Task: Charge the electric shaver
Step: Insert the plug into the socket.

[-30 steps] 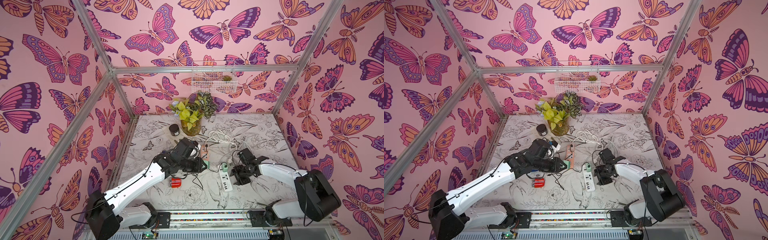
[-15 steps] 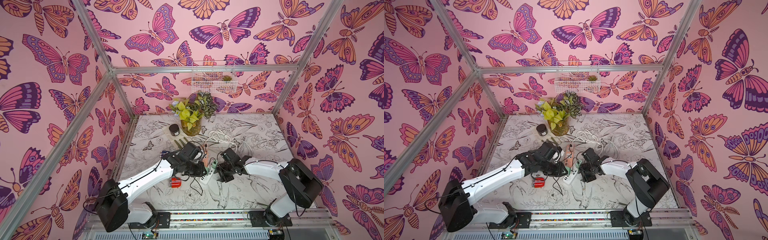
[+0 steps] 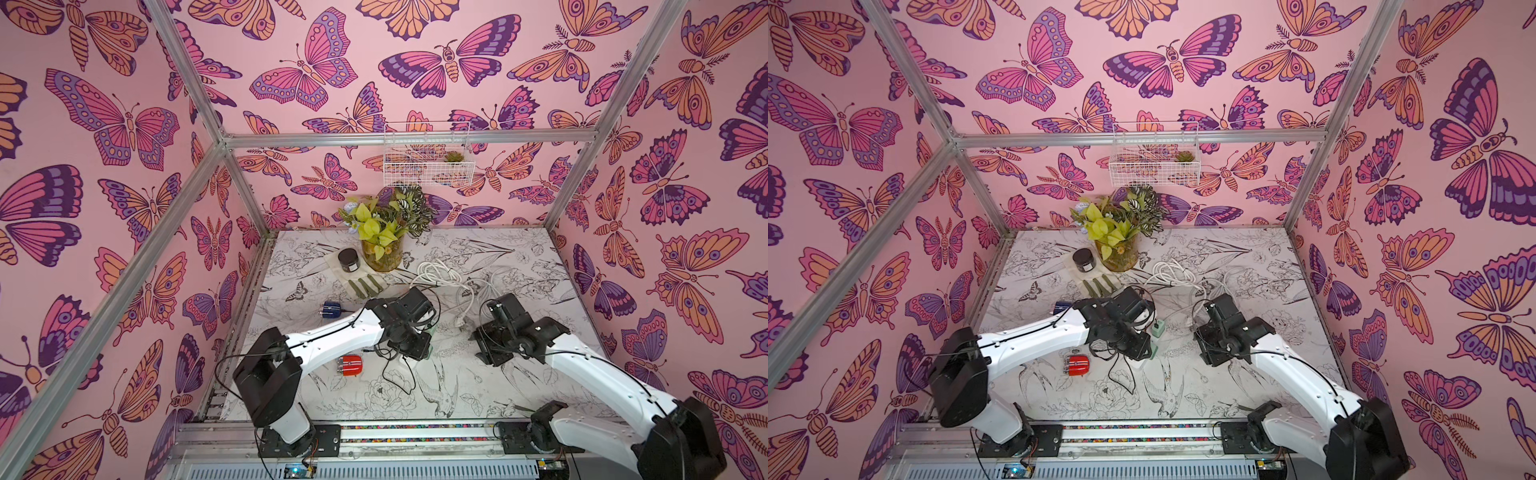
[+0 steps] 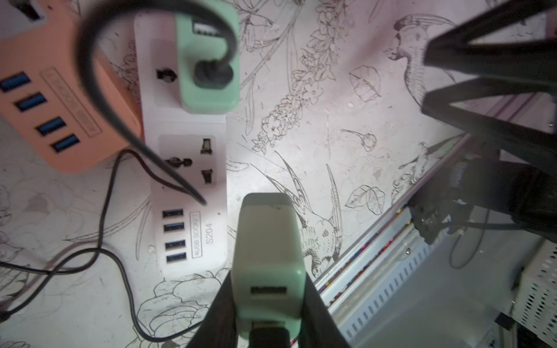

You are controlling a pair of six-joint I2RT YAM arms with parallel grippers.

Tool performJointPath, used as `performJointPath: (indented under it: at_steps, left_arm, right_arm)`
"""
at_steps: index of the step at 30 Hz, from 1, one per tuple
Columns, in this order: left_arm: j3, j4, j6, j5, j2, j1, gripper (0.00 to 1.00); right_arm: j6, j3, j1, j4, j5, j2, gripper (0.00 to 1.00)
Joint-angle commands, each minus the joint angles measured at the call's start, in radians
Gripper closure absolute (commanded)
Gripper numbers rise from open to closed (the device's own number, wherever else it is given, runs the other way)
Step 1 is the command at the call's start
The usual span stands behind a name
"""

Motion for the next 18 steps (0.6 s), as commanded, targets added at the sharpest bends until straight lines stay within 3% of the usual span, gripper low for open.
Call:
performJointPath:
  at_steps: [1,10,18]
  left_arm:
    - [0.106,-0.159,0.087,-0.112,0.069,0.003,1.0]
    - [0.286,-0.342,0.15,-0.148,0.219,0.002,1.0]
    - [0.341,-0.371,0.164,-0.178,0.281,0.002,1.0]
  right_arm:
    - [-0.049,-0.028,-0.014,-0.092,0.044,-0.056,0.54]
    - [-0.074,-0.039,-0.061,-0.103,0.003,-0.103,0.55]
    - [-0.076,-0.059,-0.076,-0.102,-0.009,-0.129,0.55]
